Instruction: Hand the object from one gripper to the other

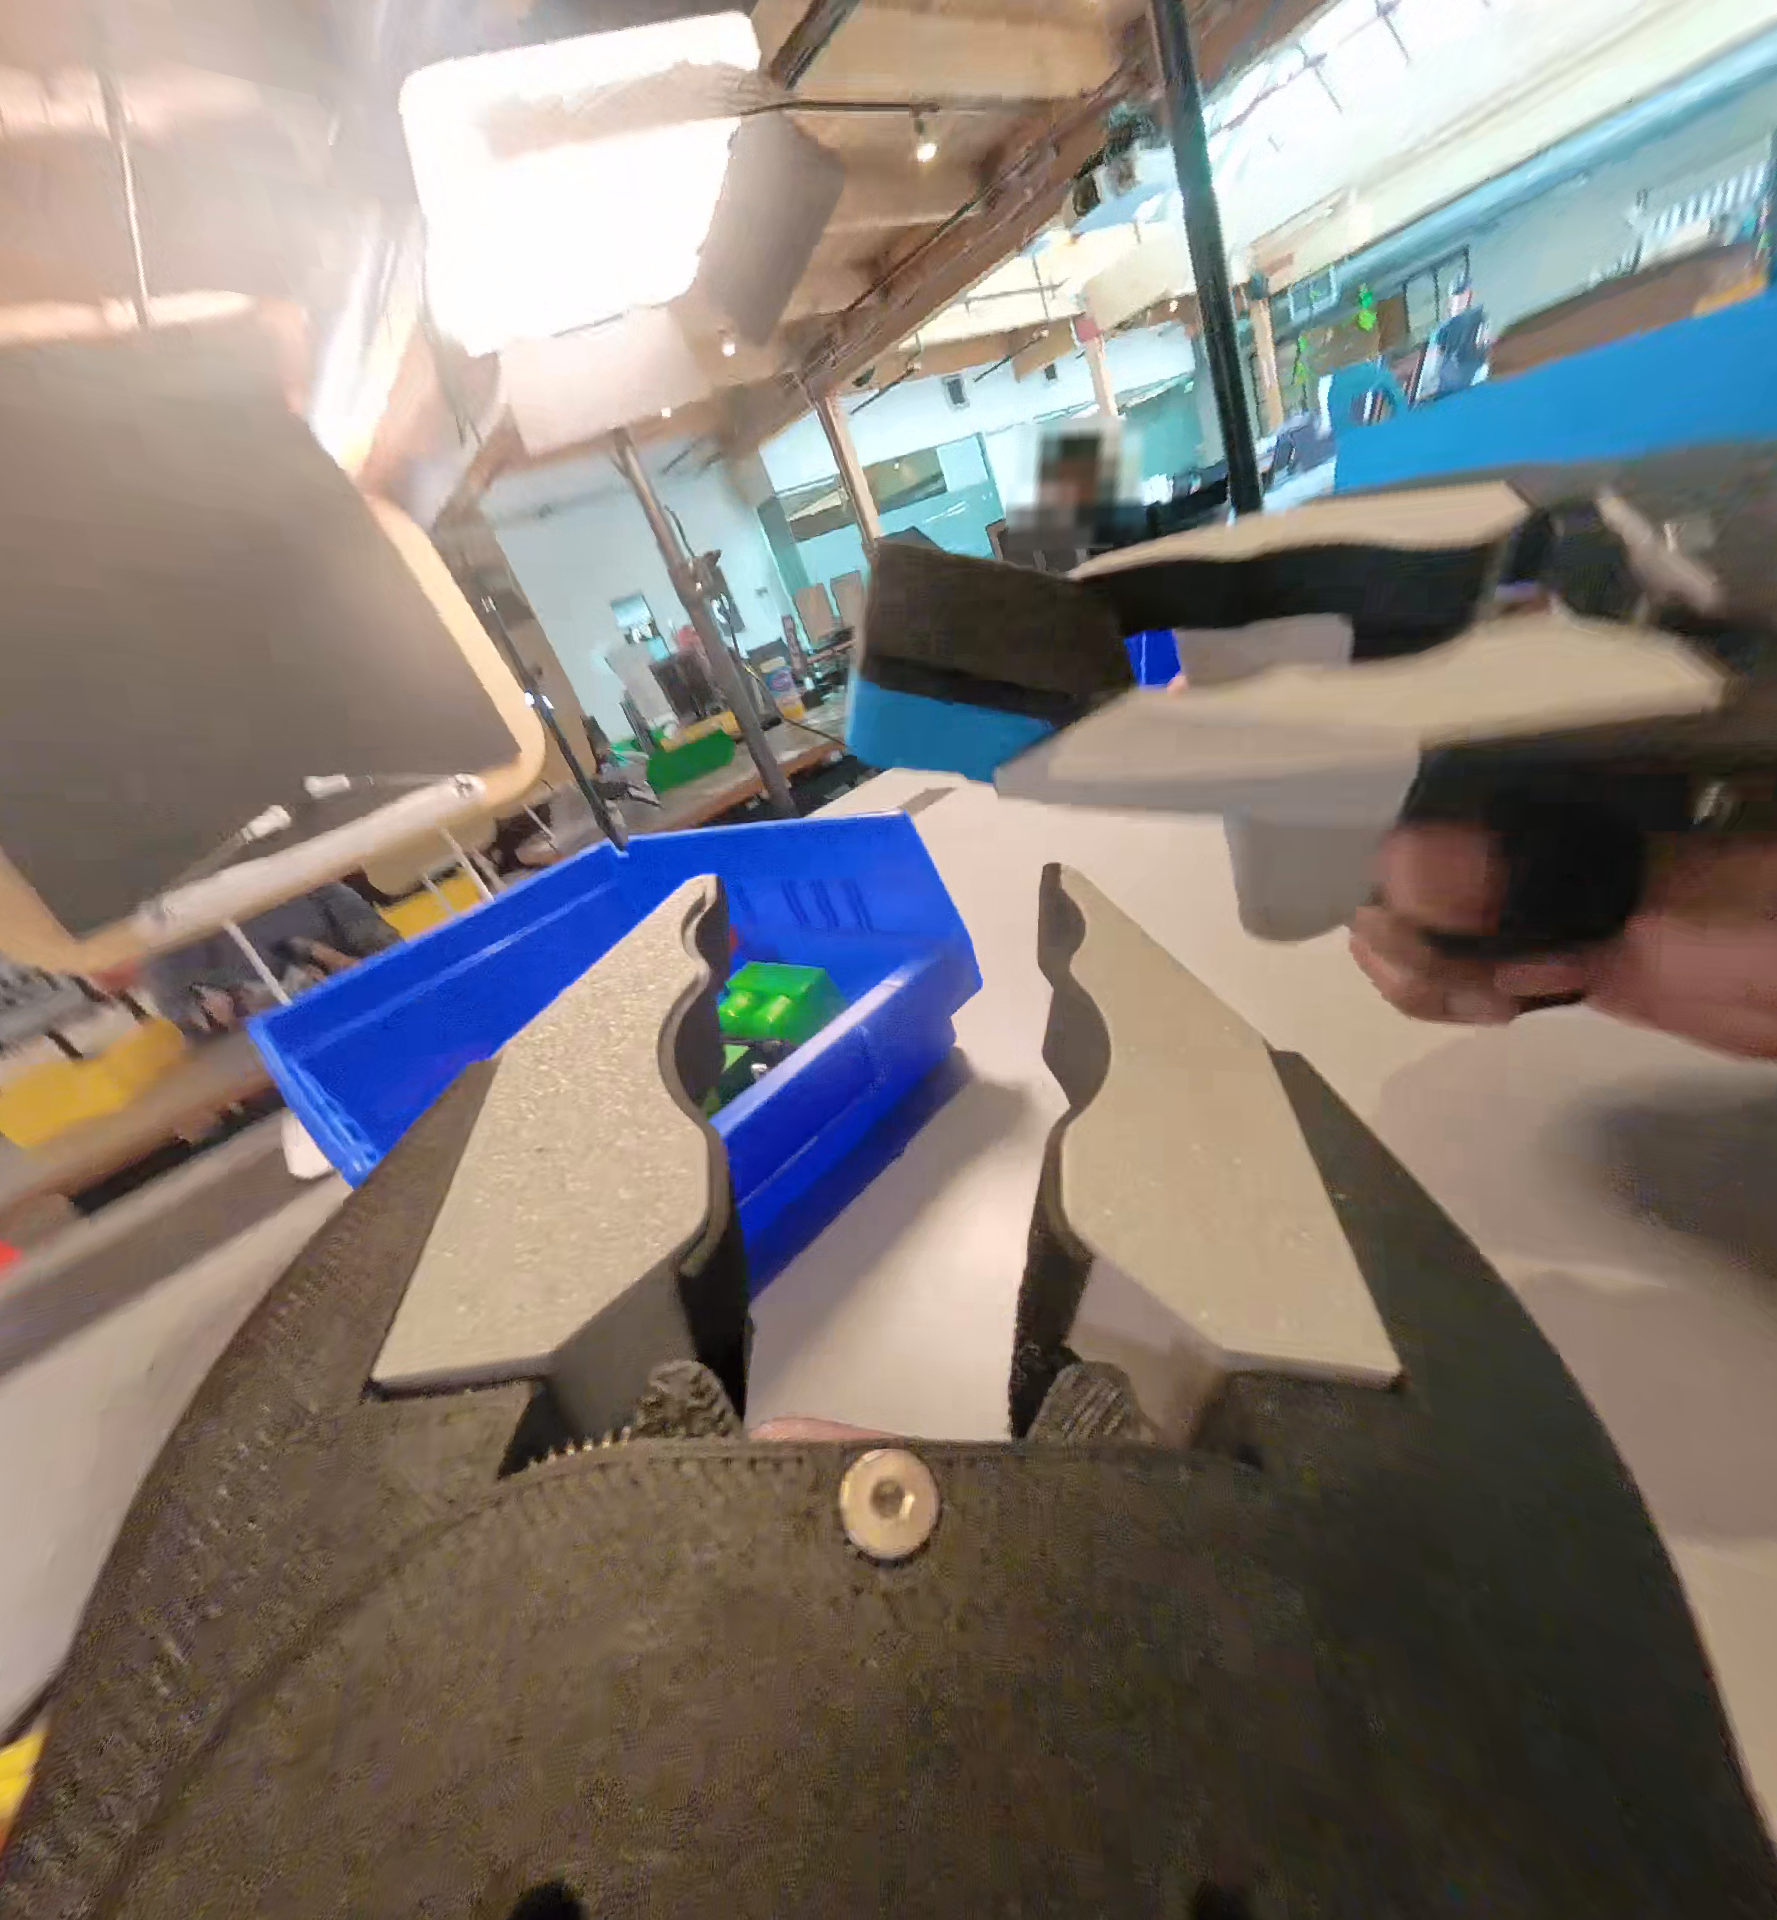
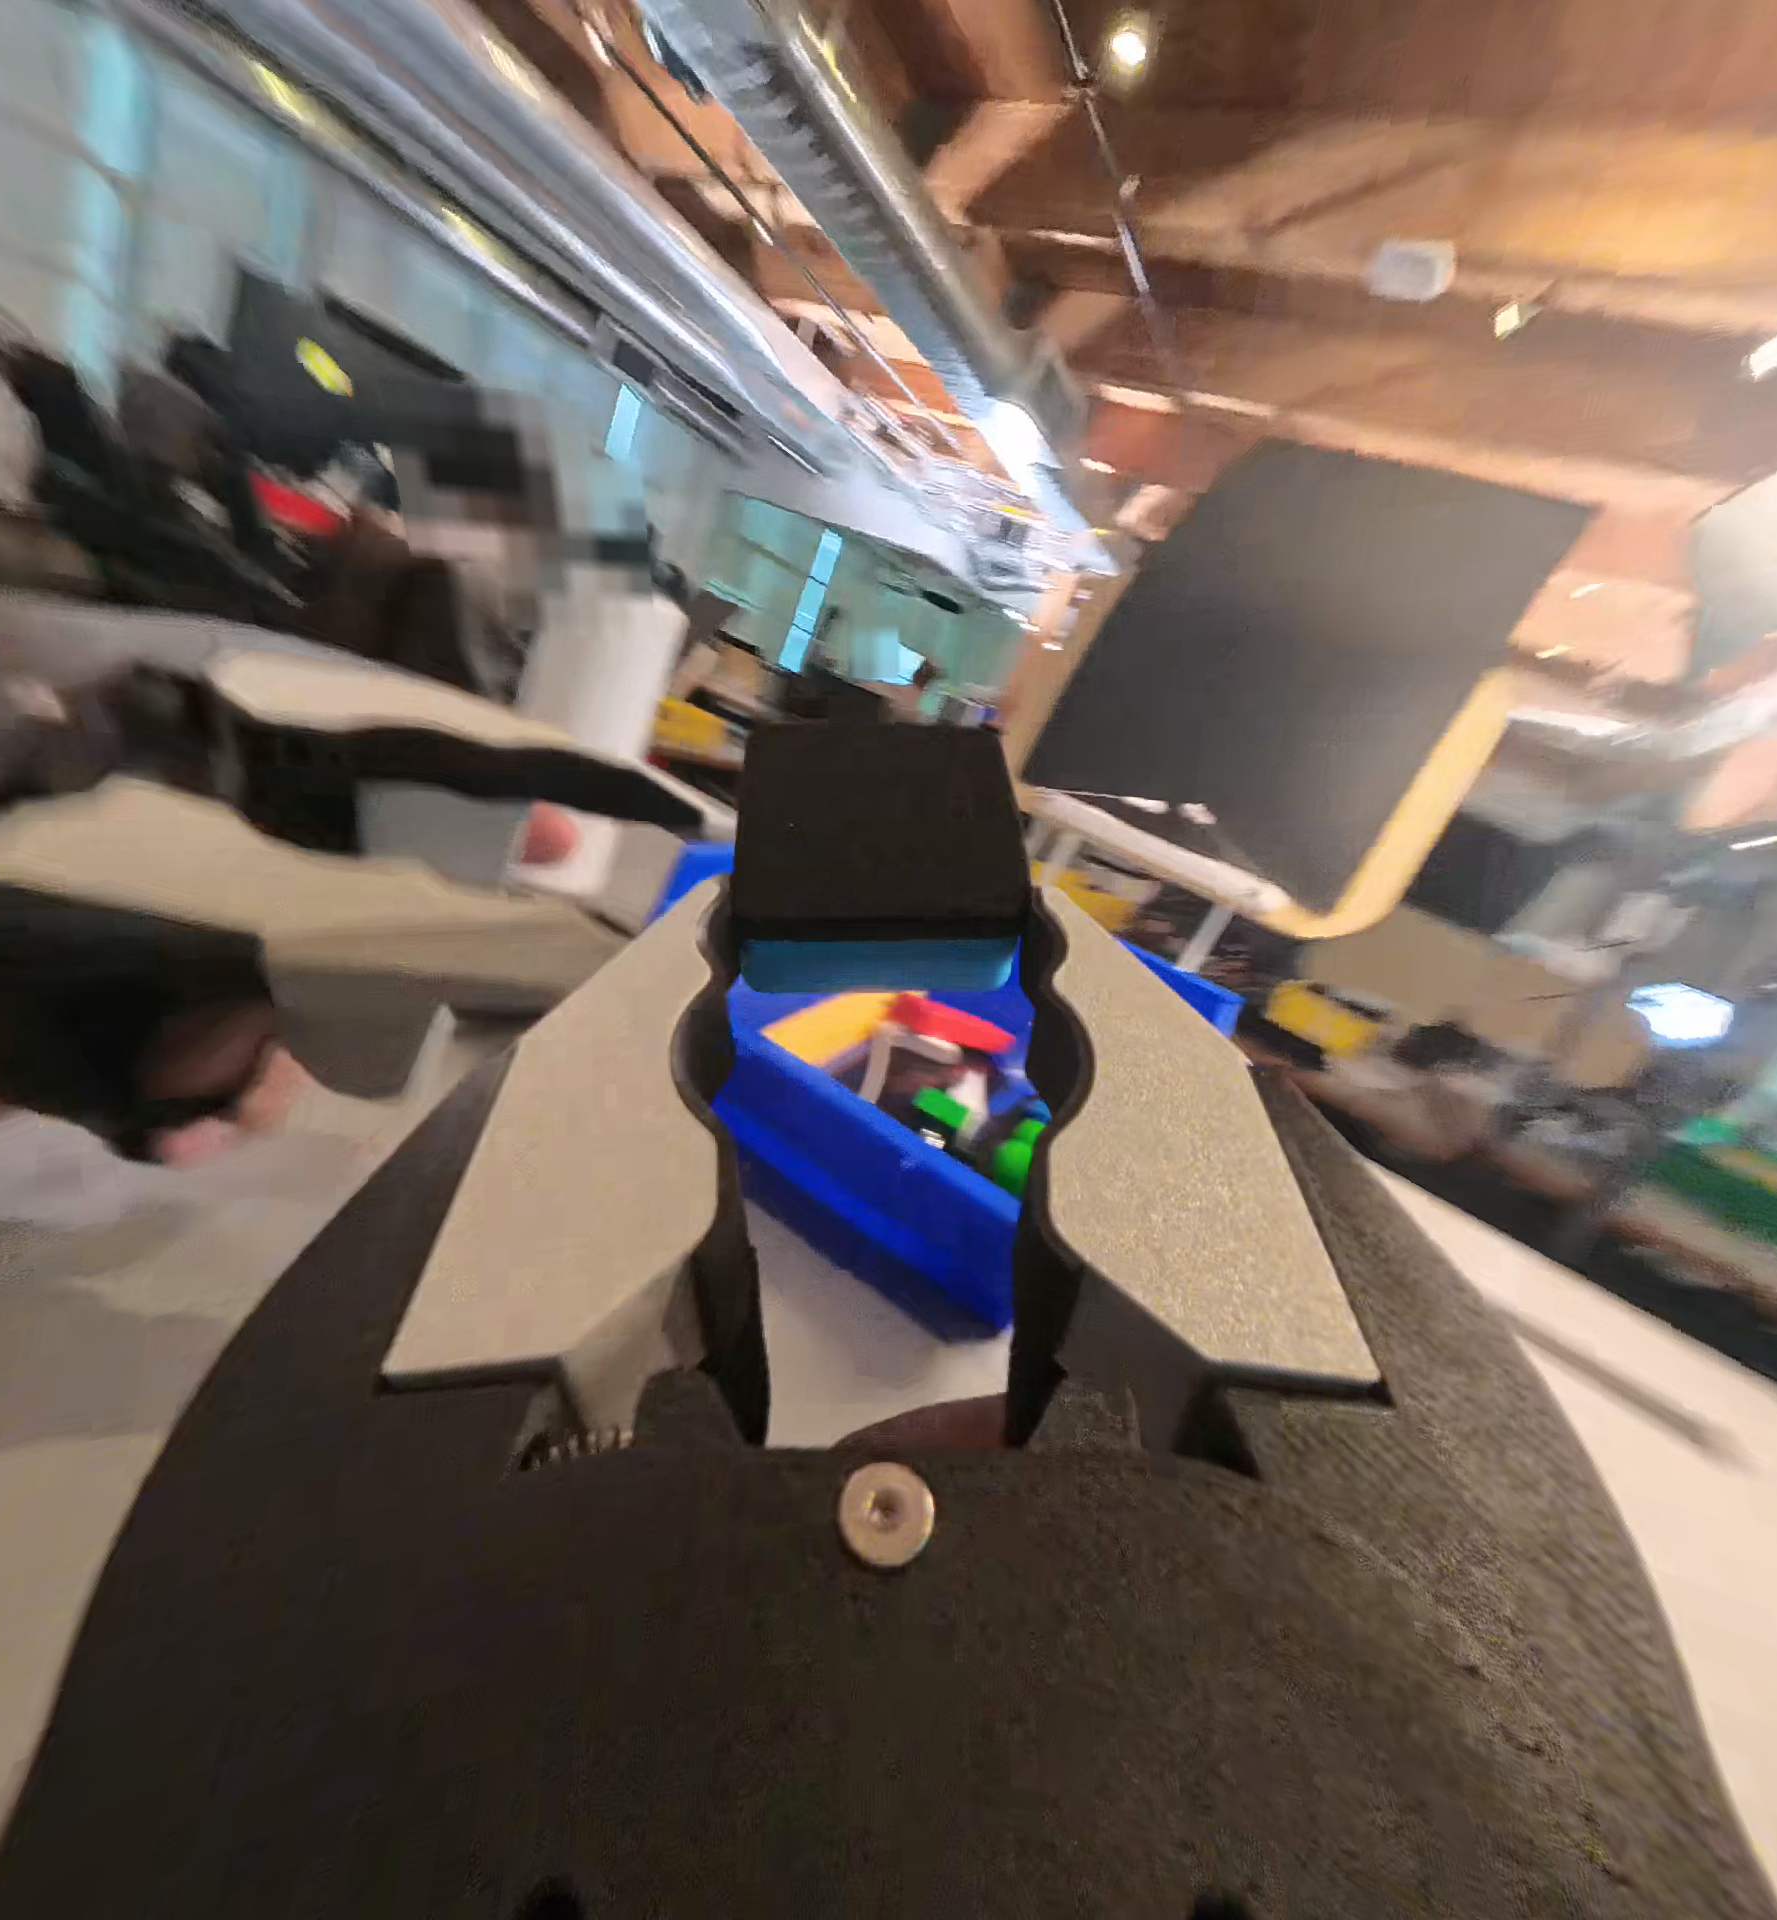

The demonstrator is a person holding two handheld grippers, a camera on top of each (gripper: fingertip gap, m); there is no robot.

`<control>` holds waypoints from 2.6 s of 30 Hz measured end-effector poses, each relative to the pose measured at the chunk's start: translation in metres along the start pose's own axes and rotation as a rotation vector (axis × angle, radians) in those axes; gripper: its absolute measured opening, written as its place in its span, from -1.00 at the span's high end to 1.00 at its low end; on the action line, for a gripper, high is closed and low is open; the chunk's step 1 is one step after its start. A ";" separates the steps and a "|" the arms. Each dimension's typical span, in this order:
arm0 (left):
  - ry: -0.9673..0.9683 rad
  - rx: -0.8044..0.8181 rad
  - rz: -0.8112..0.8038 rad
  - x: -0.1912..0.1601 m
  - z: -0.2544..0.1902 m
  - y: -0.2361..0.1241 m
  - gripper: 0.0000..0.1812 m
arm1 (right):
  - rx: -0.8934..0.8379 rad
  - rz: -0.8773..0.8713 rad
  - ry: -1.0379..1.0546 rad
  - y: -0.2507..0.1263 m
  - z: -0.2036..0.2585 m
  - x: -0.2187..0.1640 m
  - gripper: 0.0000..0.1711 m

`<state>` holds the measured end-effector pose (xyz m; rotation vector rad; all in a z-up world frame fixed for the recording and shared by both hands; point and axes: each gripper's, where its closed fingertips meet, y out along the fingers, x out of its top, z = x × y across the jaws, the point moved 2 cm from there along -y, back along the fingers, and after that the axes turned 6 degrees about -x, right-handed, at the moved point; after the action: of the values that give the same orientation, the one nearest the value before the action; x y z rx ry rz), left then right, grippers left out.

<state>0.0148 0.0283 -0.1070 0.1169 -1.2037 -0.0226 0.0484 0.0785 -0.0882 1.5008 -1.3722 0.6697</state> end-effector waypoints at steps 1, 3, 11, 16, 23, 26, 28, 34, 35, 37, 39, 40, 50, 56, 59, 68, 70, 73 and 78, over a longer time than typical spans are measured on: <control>-0.066 -0.001 -0.021 0.002 0.004 -0.002 0.34 | -0.033 0.027 -0.092 0.002 0.002 -0.005 0.36; -0.188 -0.004 -0.091 0.009 0.013 -0.007 0.34 | -0.065 0.072 -0.214 0.005 0.006 -0.014 0.36; -0.168 -0.066 -0.081 0.011 0.000 -0.004 0.14 | -0.055 0.071 -0.384 0.006 0.019 -0.017 0.35; -0.140 -0.095 -0.020 0.003 -0.009 0.002 0.14 | -0.019 0.033 -0.507 0.004 0.035 -0.016 0.35; -0.091 -0.086 0.086 -0.013 -0.012 0.006 0.29 | 0.003 0.010 -0.574 0.003 0.045 -0.015 0.36; -0.043 -0.054 0.078 -0.010 -0.010 0.004 0.35 | 0.040 0.018 -0.466 0.003 0.044 -0.016 0.35; -0.027 -0.042 0.065 -0.008 -0.008 0.003 0.35 | 0.093 0.040 -0.345 0.003 0.044 -0.017 0.35; -0.019 0.102 -0.008 0.004 0.016 -0.008 0.35 | 0.251 0.101 0.053 0.001 0.040 -0.017 0.38; -0.024 0.123 -0.023 0.006 0.020 -0.010 0.36 | 0.277 0.109 0.115 0.001 0.039 -0.016 0.38; -0.013 0.162 -0.049 0.010 0.025 -0.014 0.36 | 0.323 0.125 0.239 0.000 0.037 -0.016 0.38; 0.014 0.193 -0.058 0.012 0.028 -0.016 0.36 | 0.349 0.126 0.374 0.000 0.030 -0.013 0.39; 0.030 0.200 -0.056 0.012 0.028 -0.016 0.35 | 0.358 0.118 0.447 0.000 0.025 -0.011 0.39; 0.260 0.127 -0.012 0.010 -0.001 -0.004 0.36 | 0.508 0.105 0.769 -0.004 0.022 -0.002 0.26; 0.291 0.083 -0.033 0.012 -0.011 -0.003 0.35 | 0.550 0.125 0.707 -0.007 0.034 -0.003 0.45; 0.297 0.053 -0.028 0.010 -0.016 -0.001 0.35 | 0.536 0.096 0.708 -0.007 0.031 0.000 0.58; 0.116 -0.008 0.061 -0.008 -0.012 0.005 0.38 | 0.388 0.102 0.600 -0.001 0.018 -0.009 0.73; 0.075 -0.005 0.111 -0.016 -0.009 0.006 0.38 | 0.341 0.105 0.631 0.001 0.009 -0.012 0.74; 0.000 -0.017 0.144 -0.023 -0.006 0.006 0.39 | 0.325 0.086 0.687 0.002 0.001 -0.011 0.74; -0.216 -0.091 0.095 -0.020 -0.004 0.004 0.40 | 0.309 0.066 0.698 0.002 -0.003 -0.009 0.74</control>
<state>0.0116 0.0343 -0.1263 -0.0234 -1.4205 -0.0066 0.0453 0.0851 -0.0942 1.2657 -0.8022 1.3440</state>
